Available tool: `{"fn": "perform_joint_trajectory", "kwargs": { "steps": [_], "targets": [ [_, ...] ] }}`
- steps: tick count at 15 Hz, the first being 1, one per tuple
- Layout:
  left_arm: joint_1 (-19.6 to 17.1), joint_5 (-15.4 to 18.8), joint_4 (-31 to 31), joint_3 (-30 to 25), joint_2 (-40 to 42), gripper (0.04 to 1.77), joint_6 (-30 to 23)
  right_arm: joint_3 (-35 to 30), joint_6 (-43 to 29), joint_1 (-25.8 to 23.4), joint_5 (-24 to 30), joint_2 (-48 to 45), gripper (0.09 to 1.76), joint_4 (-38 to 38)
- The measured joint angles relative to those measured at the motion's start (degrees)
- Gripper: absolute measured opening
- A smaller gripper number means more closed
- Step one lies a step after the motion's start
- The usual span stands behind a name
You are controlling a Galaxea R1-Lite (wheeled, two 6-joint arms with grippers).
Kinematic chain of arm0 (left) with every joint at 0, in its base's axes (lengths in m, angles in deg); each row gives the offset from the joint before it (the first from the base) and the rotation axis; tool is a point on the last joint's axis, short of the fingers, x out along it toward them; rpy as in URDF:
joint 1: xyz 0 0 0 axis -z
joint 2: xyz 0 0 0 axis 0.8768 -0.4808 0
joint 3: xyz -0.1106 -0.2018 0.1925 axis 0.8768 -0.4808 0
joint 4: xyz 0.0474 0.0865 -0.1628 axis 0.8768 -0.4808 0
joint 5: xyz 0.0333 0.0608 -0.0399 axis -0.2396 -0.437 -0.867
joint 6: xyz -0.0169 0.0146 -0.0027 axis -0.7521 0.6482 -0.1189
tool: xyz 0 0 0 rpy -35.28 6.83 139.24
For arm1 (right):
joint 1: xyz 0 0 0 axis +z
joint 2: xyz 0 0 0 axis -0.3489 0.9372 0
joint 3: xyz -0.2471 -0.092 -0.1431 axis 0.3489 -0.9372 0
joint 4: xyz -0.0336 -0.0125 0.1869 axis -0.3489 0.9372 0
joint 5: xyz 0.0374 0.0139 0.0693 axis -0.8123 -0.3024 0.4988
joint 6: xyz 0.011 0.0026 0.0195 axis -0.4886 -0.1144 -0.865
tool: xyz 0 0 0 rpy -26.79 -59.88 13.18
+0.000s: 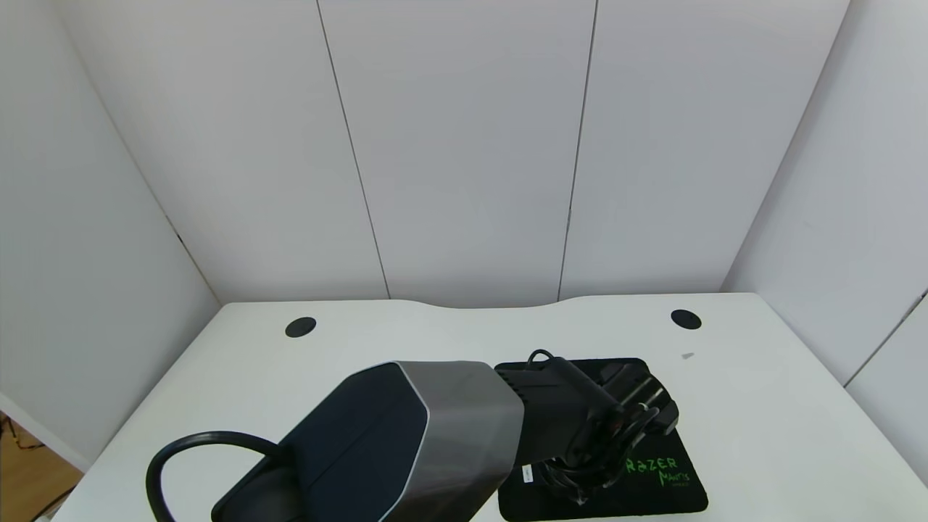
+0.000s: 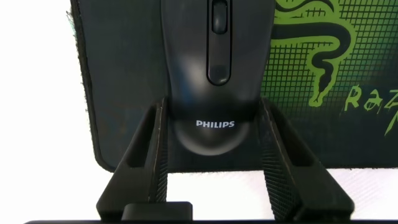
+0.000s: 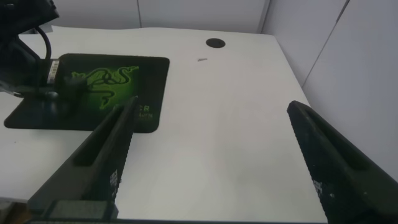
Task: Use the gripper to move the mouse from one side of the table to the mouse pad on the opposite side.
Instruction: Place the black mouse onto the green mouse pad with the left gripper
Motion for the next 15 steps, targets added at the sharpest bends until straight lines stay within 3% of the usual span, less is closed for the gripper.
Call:
{"fn": "perform_joint_trajectory", "kwargs": {
  "steps": [6,15],
  "targets": [
    [0.1,-1.82,0.02,0.0,-0.04,1.36,0.16,0.0,0.0,0.0,-0.01,0.0,1.71,0.0],
    [0.1,-2.0,0.16,0.0,-0.01,1.6,0.21,0.0,0.0,0.0,0.0,0.0,1.71,0.0]
  ]
}}
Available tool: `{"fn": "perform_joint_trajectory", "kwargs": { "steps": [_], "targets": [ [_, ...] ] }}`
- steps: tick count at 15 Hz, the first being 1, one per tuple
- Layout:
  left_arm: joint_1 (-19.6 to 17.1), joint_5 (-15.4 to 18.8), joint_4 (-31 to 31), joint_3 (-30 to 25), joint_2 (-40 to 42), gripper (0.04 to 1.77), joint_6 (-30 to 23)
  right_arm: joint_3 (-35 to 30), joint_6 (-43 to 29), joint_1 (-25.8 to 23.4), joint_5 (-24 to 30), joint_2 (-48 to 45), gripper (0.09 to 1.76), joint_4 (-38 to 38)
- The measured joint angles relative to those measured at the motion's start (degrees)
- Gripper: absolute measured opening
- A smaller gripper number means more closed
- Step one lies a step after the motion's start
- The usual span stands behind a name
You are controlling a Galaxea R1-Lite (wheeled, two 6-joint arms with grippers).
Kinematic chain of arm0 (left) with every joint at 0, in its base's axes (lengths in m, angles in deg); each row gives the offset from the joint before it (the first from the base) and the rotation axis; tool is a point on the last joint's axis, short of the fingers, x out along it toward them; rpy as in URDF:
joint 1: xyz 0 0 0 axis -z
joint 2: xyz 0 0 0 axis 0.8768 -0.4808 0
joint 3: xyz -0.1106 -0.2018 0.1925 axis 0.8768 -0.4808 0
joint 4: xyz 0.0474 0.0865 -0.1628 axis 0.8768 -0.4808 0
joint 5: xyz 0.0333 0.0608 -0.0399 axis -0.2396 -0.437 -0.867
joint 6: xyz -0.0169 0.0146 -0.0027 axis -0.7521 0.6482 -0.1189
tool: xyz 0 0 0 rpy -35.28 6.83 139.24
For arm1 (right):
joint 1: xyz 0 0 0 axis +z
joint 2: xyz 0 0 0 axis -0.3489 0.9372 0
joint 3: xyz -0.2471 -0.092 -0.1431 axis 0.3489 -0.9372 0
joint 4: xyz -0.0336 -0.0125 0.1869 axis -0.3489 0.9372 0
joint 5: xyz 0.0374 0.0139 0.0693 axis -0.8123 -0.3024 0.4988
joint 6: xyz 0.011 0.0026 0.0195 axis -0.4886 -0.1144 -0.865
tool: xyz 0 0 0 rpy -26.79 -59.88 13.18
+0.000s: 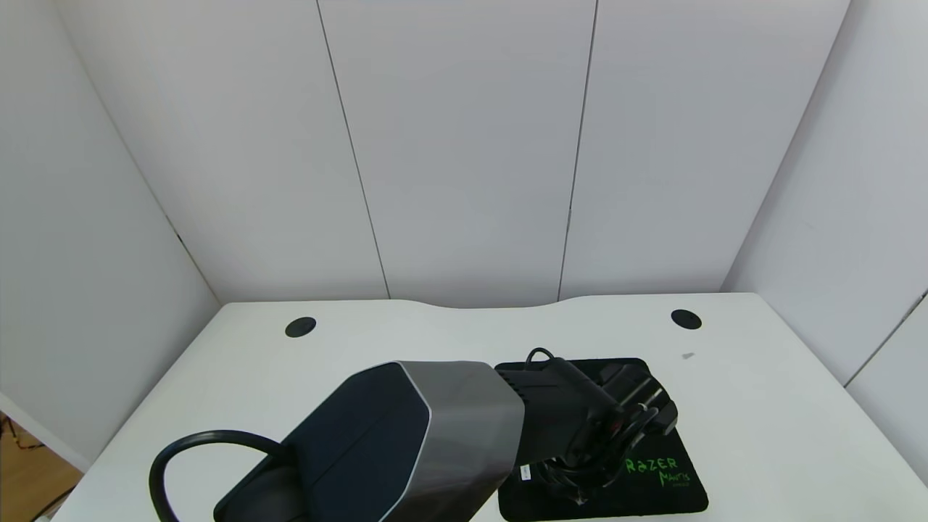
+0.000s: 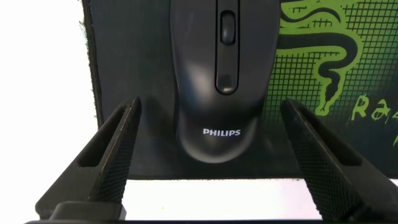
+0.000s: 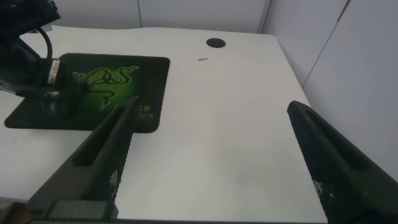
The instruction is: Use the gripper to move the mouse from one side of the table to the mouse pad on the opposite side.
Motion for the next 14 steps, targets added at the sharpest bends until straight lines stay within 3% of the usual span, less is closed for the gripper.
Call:
{"fn": "perform_joint_trajectory", "kwargs": {
  "steps": [14],
  "targets": [
    [-1.76,-0.74,-0.46,-0.05,3.73,1.67,2.72,0.0,0.0,0.0,-0.01,0.0,1.71,0.0]
  ]
}}
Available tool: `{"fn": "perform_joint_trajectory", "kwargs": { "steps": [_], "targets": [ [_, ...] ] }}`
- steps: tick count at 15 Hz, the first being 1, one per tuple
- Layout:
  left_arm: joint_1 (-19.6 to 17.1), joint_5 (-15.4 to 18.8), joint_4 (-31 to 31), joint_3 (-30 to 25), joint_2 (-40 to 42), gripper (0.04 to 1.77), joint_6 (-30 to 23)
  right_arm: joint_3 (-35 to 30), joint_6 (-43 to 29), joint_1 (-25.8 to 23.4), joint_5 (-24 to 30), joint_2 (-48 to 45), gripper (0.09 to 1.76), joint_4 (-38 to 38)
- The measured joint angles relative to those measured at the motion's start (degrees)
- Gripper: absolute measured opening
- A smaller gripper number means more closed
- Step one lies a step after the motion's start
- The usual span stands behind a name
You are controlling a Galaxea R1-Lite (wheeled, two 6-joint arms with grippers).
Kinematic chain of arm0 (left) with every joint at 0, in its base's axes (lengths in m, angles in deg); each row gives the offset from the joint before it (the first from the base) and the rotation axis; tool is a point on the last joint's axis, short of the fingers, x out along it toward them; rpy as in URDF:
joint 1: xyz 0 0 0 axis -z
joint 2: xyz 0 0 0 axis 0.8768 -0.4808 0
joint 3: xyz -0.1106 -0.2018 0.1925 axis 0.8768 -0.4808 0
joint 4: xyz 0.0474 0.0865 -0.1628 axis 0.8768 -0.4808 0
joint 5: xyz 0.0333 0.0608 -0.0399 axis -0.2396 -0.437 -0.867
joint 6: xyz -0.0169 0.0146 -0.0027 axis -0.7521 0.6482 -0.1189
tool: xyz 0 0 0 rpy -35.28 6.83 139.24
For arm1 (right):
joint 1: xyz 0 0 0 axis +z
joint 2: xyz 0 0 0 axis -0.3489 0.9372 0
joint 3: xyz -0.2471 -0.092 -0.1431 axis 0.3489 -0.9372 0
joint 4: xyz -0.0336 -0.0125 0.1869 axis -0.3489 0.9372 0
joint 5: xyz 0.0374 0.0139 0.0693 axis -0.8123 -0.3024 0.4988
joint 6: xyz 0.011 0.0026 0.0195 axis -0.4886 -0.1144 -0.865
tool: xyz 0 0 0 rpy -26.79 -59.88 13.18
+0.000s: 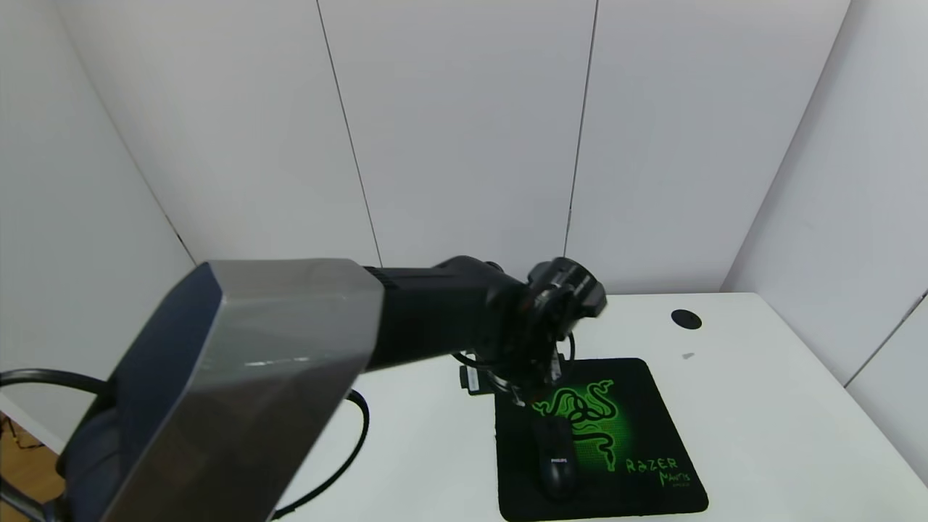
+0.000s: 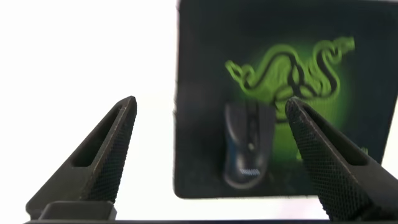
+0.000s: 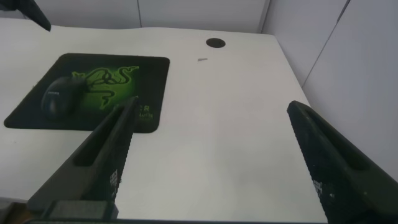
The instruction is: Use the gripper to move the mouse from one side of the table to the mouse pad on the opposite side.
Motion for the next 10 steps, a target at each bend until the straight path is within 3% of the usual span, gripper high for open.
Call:
{"fn": "perform_joint_trajectory", "kwargs": {
  "steps": [10],
  "targets": [
    [-0.04,0.0,-0.02,-0.02,0.09,1.68,0.05,0.0,0.0,0.0,0.0,0.0,1.71,0.0]
  ]
}}
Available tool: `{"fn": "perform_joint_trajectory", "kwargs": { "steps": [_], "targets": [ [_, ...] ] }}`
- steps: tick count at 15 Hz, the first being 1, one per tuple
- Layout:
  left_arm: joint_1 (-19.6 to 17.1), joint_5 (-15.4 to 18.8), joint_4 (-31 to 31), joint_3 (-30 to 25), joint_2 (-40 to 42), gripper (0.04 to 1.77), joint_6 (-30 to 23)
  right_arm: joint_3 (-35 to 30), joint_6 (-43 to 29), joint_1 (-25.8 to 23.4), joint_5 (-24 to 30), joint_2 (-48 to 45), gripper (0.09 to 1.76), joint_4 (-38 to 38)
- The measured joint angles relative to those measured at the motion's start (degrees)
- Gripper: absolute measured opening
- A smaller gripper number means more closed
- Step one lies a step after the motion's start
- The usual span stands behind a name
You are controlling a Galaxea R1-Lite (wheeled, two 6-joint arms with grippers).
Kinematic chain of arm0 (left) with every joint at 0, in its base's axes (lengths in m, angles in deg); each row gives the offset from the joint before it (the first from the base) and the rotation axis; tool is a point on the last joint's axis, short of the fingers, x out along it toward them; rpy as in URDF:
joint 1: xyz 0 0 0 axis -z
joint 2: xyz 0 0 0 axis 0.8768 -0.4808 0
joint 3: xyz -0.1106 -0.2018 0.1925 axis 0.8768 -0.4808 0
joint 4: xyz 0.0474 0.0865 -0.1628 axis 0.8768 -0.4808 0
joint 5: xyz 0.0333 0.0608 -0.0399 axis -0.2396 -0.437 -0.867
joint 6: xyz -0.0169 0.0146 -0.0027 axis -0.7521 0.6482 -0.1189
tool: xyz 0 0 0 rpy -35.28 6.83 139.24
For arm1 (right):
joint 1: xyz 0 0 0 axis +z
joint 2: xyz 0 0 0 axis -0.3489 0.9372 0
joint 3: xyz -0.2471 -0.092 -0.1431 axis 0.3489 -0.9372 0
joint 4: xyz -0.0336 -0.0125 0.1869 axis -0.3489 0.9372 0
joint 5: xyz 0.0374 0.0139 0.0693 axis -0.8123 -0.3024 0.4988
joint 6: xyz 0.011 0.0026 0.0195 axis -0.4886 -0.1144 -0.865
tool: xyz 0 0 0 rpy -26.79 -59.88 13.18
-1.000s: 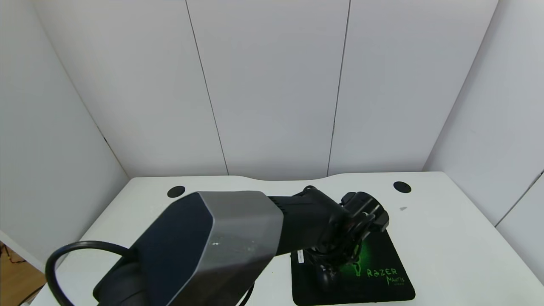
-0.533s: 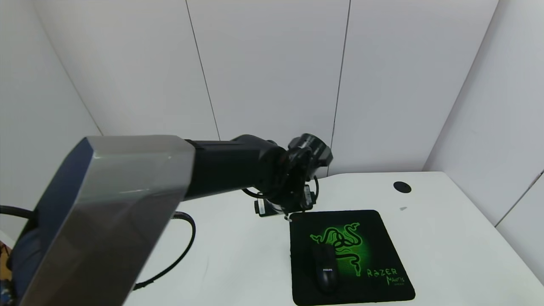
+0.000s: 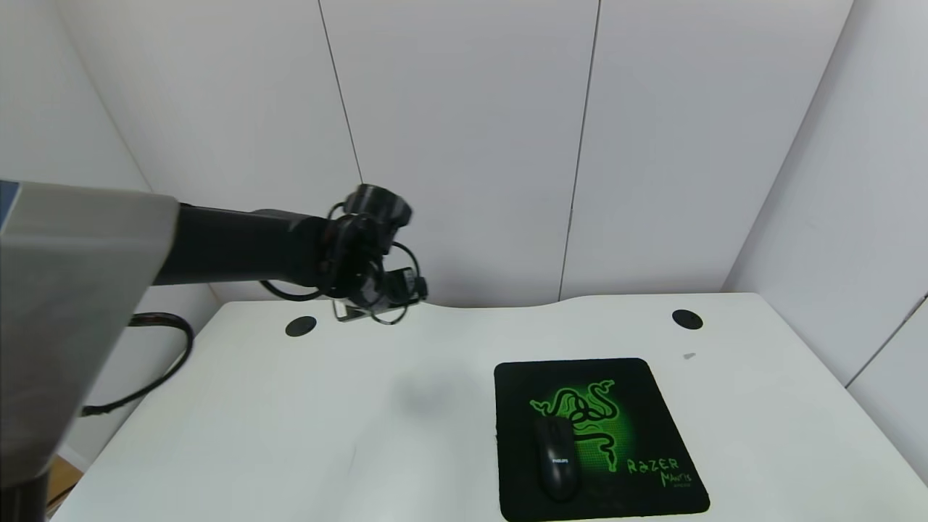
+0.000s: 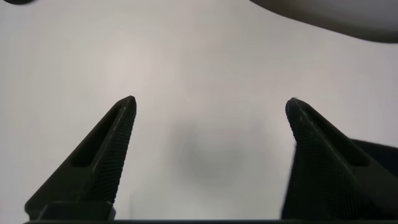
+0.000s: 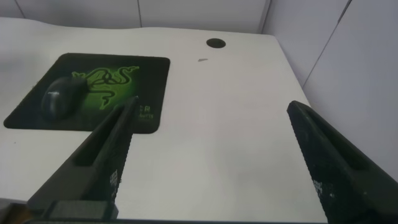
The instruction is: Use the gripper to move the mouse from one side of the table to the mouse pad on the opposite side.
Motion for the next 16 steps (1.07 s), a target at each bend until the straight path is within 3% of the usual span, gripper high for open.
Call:
{"fn": "perform_joint_trajectory", "kwargs": {
  "steps": [10,11,12,13,14,15,16],
  "targets": [
    [0.0,0.0,0.0,0.0,0.0,1.68,0.0,0.0,0.0,0.0,0.0,0.0,1.71,0.0],
    [-4.35,-0.11,0.07,-0.63,5.75,1.69,5.01,0.0,-0.02,0.0,0.0,0.0,1.71,0.0],
    [-15.26,0.44,2.35,-2.35,11.59,1.7,10.96,0.0,0.0,0.0,0.01,0.0,1.71,-0.02],
    [-22.35,3.01,10.46,-7.63,15.52,1.7,16.59,0.0,0.0,0.02,0.01,0.0,1.71,-0.02],
    [-40.44,11.79,26.69,-26.03,23.48,1.71,29.67,0.0,0.0,0.05,-0.02,0.0,1.71,0.0],
    [-50.32,19.85,34.27,-38.86,32.29,1.71,38.9,0.0,-0.02,0.02,0.0,0.0,1.71,0.09],
    [-50.49,20.0,34.44,-39.12,32.49,1.71,39.07,0.0,0.0,0.02,0.0,0.0,1.71,0.09]
  ]
}}
